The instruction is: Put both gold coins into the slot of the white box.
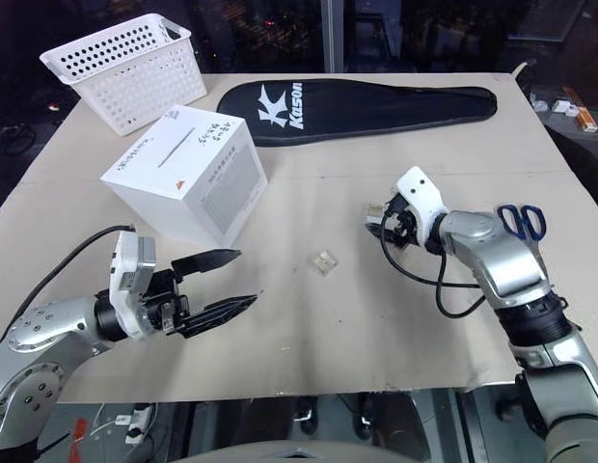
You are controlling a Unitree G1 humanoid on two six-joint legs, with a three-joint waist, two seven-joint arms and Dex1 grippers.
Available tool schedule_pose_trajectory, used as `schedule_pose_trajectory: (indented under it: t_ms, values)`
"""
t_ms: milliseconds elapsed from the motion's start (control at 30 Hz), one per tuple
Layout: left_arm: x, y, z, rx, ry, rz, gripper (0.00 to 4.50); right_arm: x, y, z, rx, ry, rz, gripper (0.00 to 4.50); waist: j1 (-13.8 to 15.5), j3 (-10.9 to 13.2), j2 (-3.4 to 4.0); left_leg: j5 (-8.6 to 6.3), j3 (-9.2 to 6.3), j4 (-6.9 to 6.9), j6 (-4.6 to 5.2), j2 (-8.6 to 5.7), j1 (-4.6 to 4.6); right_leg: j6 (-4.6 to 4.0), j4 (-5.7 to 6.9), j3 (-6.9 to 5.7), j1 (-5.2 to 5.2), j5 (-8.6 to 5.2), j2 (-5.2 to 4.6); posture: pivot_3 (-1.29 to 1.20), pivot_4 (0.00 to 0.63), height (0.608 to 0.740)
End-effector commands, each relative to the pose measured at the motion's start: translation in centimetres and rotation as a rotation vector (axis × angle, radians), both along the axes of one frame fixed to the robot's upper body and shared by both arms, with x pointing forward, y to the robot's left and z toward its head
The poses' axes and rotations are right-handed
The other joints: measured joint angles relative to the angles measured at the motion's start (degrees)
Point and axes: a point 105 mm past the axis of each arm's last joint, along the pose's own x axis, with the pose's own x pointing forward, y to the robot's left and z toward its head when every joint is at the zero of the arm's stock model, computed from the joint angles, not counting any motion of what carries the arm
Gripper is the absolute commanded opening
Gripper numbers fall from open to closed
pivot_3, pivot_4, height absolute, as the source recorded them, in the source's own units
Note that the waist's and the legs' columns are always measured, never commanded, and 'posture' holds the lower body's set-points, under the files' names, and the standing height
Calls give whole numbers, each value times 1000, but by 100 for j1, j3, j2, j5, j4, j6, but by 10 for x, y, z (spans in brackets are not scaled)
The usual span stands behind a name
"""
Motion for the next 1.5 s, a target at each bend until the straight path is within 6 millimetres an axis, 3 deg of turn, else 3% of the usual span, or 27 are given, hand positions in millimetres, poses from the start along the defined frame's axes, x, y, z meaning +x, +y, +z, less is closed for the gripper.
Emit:
schedule_pose_trajectory:
  t_ms: [33,100,167,733,867,1167,1367,1500]
  values:
    - [-4,5,6,8,-58,21,4500,9,4,11,-19,-56,34,2658,-5,0,0,0,0,0,0,0,0,0,1,-1,0,0,0,0,150,738]
    - [-5,7,5,7,-58,35,4500,12,5,13,-14,-60,41,2122,-2,0,0,0,-2,0,0,1,2,0,3,-2,0,0,0,0,150,738]
    - [-7,7,5,6,-58,41,4500,13,6,14,-17,-60,49,1174,-1,0,1,0,-3,-1,0,2,2,-1,5,-4,-1,0,0,0,150,738]
    - [-8,-1,11,9,-71,51,4500,23,1,9,-60,-69,41,1174,-10,0,1,0,-3,-1,0,2,4,-1,8,-5,-1,0,-1,0,150,738]
    - [-8,2,11,13,-68,49,4500,26,-1,8,-66,-73,30,98,-20,0,2,0,-2,-1,0,2,4,-1,8,-4,0,0,-1,0,150,738]
    - [-8,6,8,11,-70,51,4500,30,-1,10,-58,-86,20,98,-20,0,2,0,-2,-1,-1,2,3,-1,8,-4,-1,0,-1,0,150,738]
    - [-5,5,14,-38,-66,64,4500,19,-1,29,21,-106,38,98,-15,2,4,0,-3,-1,-1,2,3,-1,9,-4,-1,0,-2,0,150,738]
    - [4,-2,25,-96,-61,66,4500,-2,6,53,142,-115,108,98,9,2,4,0,-5,-1,0,3,2,-1,8,-5,0,0,-3,0,150,738]
